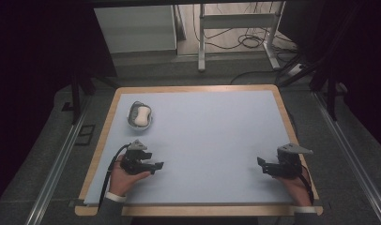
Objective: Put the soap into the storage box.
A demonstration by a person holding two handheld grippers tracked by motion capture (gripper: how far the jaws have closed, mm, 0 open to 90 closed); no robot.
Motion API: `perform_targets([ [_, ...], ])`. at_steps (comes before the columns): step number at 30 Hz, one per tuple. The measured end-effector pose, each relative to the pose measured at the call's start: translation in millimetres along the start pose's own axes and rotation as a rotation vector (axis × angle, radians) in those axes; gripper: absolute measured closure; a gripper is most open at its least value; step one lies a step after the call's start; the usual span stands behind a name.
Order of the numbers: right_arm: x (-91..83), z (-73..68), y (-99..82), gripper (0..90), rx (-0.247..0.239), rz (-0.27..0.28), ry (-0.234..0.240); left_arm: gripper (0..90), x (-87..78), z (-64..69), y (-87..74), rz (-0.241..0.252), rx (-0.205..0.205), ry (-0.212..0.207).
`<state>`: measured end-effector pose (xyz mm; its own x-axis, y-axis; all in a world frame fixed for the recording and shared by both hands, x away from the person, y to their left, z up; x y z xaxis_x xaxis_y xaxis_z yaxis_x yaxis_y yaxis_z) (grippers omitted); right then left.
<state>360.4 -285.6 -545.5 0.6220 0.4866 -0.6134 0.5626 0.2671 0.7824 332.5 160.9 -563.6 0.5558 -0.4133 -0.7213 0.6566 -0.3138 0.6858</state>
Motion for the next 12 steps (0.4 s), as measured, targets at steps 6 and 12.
perform_targets([
  [6,-1.0,-3.1,1.2,11.0,-0.009,0.009,0.007,29.5,3.8,1.9,0.4,-0.012,0.015,0.0],
  [12,-5.8,-3.4,0.5,11.0,-0.014,0.023,0.008,27.5,6.9,-2.3,-0.1,-0.009,-0.008,-0.006],
])
Point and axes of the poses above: each handheld gripper's, and its own axes: x roughly forward along the jaws, y roughly out of its top, z roughly to its right, the point moved 6 cm from there along x, roughly forward along the jaws, and after that the axes turned 10 degrees about y, right-handed, at the moved point
